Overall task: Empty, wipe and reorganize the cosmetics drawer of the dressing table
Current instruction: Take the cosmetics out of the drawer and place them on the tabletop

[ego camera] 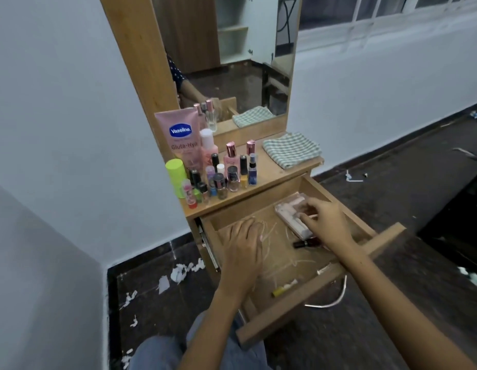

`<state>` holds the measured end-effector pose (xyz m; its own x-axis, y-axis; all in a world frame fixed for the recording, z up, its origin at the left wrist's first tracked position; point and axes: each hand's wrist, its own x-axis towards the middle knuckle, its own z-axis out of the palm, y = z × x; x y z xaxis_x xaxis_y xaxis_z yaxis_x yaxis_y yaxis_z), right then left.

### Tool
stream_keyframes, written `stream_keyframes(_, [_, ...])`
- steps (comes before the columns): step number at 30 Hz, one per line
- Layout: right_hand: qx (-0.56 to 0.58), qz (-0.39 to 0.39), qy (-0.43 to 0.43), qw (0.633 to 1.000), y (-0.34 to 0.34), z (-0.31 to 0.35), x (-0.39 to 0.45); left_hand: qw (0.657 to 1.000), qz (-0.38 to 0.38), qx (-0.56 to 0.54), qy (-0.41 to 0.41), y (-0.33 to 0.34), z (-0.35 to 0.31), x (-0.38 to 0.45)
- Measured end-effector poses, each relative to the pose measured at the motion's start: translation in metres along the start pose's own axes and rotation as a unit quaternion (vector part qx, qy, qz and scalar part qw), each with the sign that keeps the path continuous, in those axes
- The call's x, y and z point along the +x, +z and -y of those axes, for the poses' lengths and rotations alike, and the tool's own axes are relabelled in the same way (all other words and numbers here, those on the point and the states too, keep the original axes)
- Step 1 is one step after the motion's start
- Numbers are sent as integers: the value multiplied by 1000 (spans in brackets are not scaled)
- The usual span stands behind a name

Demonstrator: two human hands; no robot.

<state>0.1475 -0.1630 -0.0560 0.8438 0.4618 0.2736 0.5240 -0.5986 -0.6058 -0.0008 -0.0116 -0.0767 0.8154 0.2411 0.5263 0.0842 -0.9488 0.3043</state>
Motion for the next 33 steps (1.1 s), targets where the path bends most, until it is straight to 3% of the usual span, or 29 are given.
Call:
stream_keyframes(5, [-178,109,34,977,5,-5,6,998,32,48,14,9,2,2])
stream_keyframes(16, [-230,217,166,934,15,2,33,995,67,68,10,17,4,-5])
stream_keyframes(22, [-185,206,214,937,27,13,28,995,70,74,1,16,2,-4])
stream_keyframes(29, [-216,194,195,937,37,22,16,995,69,69,-5,15,1,-4])
stream_keyframes(33, [-158,174,205,950,30,22,18,995,64,72,-5,16,2,-4])
